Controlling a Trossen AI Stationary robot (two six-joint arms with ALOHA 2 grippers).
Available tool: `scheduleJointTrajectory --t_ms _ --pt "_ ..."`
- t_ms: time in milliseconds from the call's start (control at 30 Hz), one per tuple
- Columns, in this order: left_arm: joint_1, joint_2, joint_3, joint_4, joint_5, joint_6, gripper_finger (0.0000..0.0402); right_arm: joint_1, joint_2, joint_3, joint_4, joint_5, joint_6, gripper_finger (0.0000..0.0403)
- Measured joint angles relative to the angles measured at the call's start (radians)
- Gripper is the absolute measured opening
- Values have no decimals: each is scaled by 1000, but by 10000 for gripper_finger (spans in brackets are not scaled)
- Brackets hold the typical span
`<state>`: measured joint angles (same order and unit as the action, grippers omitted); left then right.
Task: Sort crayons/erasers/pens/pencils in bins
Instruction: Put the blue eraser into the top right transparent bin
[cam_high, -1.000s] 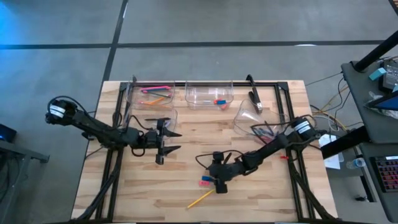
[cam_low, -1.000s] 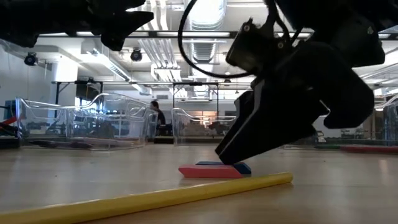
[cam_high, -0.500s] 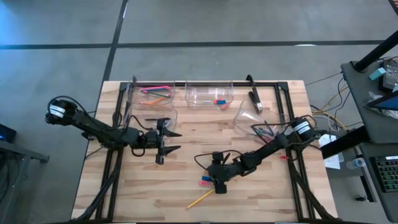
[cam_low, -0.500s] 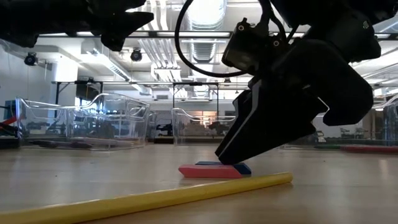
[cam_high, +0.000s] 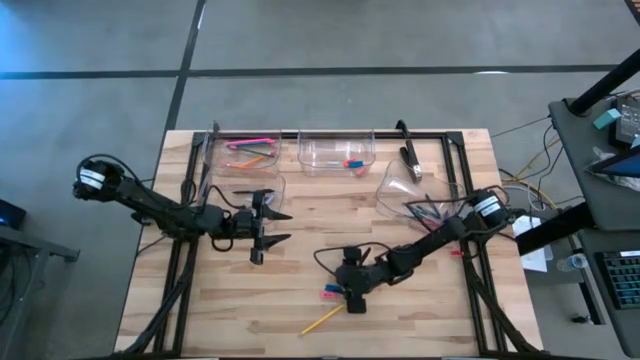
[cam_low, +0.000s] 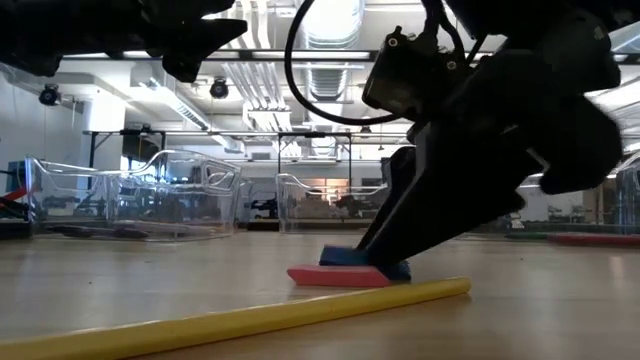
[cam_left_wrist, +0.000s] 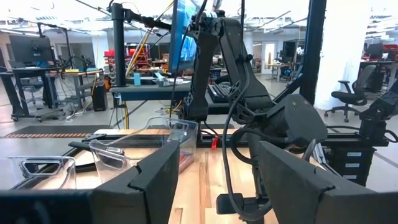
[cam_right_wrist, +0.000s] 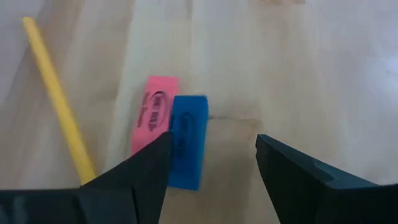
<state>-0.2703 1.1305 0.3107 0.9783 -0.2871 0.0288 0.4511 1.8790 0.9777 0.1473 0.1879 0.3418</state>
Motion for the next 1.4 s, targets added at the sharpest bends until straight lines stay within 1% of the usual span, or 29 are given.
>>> scheduleJointTrajectory --t_ms 167,733,900,1067,1400 --pt "0 0 0 0 0 0 201 22 0 -2 -15 -43 -3 226" --pt "0 0 0 0 0 -23 201 30 1 -1 -53 -32 15 226" --pt "0 0 0 0 0 -23 201 30 1 -2 -56 -8 10 223" --pt "0 0 0 0 0 -23 201 29 1 -2 -57 -6 5 193" --pt "0 0 0 0 0 -23 201 28 1 -2 -57 -13 -14 96"
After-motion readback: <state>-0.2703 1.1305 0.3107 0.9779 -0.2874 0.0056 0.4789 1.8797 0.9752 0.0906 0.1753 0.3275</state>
